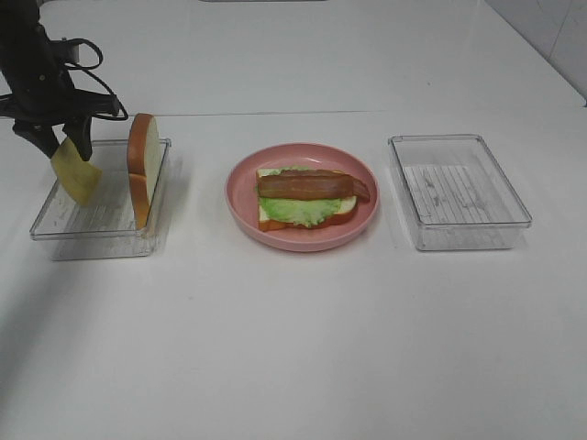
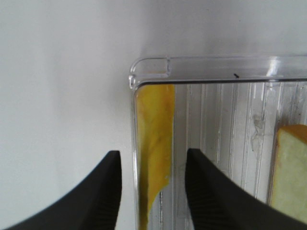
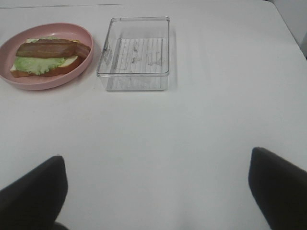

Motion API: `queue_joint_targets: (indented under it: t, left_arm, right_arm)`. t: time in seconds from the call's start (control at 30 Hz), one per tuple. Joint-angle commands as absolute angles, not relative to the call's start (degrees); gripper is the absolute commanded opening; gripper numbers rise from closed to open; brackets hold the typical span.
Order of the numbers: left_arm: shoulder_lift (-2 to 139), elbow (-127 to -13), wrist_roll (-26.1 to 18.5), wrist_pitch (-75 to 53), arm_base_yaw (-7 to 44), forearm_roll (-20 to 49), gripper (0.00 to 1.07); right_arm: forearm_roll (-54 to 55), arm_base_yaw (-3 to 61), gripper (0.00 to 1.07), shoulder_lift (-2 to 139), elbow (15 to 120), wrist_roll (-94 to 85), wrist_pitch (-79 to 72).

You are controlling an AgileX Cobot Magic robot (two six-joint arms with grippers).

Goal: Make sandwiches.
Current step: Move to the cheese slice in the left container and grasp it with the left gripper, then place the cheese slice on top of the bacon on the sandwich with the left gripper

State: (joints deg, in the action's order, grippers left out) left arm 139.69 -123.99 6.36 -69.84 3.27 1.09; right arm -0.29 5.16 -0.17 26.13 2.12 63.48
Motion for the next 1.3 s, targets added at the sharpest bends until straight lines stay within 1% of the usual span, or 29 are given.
queue_joint_targets:
  t: [0.03, 0.07, 0.1, 0.13, 0.17, 0.2, 0.23, 0.57, 0.63, 0.73, 1.13, 1.3]
  left_arm:
    - [140.0, -124.2, 6.8, -72.0, 3.3, 0.8, 0.32]
    - [140.0, -124.2, 6.8, -72.1, 3.3, 0.8, 0.20]
    - [140.0, -124.2, 6.8, -72.1, 3.3, 0.8, 0.20]
    - [140.0, -124.2, 6.8, -72.1, 3.3, 0.8, 0.08]
    - [140.0, -124.2, 6.8, -72.1, 3.3, 0.8, 0.02]
    - [140.0, -124.2, 6.8, -72.1, 3.3, 0.8, 0.02]
    - [140.0, -124.2, 6.8, -72.2, 3.3, 0.8, 0.00]
    - [140.0, -124.4, 6.8, -74.0, 3.3, 0.7, 0.00]
    - [139.8, -127.0, 6.8, -75.6, 3.3, 0.9, 0.00]
    - [139.6, -127.5, 6.8, -75.6, 3.3, 1.0, 0.00]
    - [129.9, -127.8, 6.8, -75.5, 3.7, 2.3, 0.00]
    - [126.3, -127.8, 6.8, -75.5, 3.7, 4.1, 0.00]
  right_arm:
    - [-0.7, 5.0, 0.96, -1.7, 26.0, 1.6, 63.0]
    - [-0.7, 5.0, 0.96, -1.7, 26.0, 1.6, 63.0]
    - [-0.7, 5.0, 0.96, -1.7, 26.0, 1.6, 63.0]
    - [-0.7, 5.0, 0.96, -1.7, 26.0, 1.6, 63.0]
    - [-0.7, 5.0, 0.96, -1.7, 26.0, 1.6, 63.0]
    - [-0.7, 5.0, 0.96, -1.7, 26.0, 1.6, 63.0]
    - [-0.7, 5.0, 0.96, -1.7, 26.0, 1.6, 63.0]
    - [-0.7, 5.0, 0.96, -1.7, 26.0, 1.6, 63.0]
    - [-0.7, 5.0, 0.96, -1.7, 26.0, 1.6, 63.0]
    - [-0.7, 5.0, 0.96, -1.7, 26.0, 1.6, 63.0]
    - [-0.7, 5.0, 0.96, -1.7, 26.0, 1.6, 63.0]
    - [-0.7, 5.0, 0.96, -1.7, 26.0, 1.6, 63.0]
